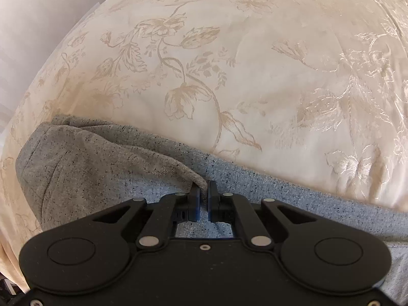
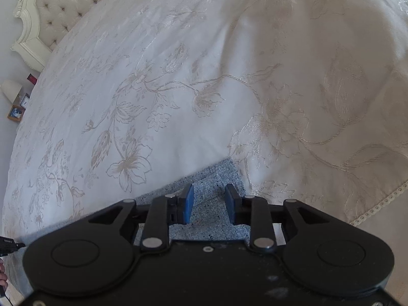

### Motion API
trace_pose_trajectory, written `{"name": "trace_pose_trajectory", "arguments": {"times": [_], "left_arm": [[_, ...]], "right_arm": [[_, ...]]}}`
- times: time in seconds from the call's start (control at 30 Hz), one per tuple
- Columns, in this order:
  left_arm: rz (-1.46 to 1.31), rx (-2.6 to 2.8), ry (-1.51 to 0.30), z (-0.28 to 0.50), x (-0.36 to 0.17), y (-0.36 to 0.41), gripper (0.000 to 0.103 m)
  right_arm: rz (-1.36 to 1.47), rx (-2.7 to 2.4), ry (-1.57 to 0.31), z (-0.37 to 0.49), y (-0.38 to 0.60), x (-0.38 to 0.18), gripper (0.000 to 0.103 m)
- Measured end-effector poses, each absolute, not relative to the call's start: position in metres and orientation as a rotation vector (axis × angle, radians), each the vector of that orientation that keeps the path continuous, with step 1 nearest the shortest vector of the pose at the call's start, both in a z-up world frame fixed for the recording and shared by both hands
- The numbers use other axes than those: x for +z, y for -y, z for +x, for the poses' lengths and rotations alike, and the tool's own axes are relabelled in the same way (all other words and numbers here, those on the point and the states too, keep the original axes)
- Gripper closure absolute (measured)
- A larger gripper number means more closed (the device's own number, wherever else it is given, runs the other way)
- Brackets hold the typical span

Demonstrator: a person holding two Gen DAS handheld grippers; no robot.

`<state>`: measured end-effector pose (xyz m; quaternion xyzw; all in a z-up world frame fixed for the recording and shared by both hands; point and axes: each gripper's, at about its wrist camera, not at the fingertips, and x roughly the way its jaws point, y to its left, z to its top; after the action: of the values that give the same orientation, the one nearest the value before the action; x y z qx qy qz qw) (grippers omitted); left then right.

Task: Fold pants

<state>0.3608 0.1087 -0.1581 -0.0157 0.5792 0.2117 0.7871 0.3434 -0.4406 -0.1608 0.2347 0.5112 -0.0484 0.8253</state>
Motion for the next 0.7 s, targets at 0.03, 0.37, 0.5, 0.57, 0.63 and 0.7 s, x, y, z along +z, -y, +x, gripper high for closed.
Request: {"name": "trace_pose_trajectory", "arguments": {"times": [0.03,0.37,0.5,0.57,0.63,0.7], "left_arm": [[-0.036,0.458,-1.248,0.361,-0.158,-0.109,0.096],[-0.025,0.464,-1.237,0.36,-0.158,-0.107,0.096],[-0.04,0.46,-1.223,0.356,-0.154,-0.109,0.096],[-0.043,0.449,-1.214,0.354,-0.151,-0.11,0.096],[-0.034,0.434,-1.211,0.352,-0.15,-0.11,0.096],[-0.032,0.425,-1.207,0.35,-0.149,-0.112,0.096]], "right_arm": [[0.489,-0.097,-1.09,0.344,0.441,-0.163,0.072],[0.454,0.032,-1.04,0.338,0.429,-0.162,0.101],[0.439,0.031,-0.973,0.319,0.419,-0.142,0.101],[0.437,-0.002,-0.954,0.312,0.419,-0.134,0.098],[0.385,-0.035,-0.941,0.311,0.419,-0.131,0.078],[0.364,-0.036,-0.958,0.314,0.421,-0.135,0.072]]}}
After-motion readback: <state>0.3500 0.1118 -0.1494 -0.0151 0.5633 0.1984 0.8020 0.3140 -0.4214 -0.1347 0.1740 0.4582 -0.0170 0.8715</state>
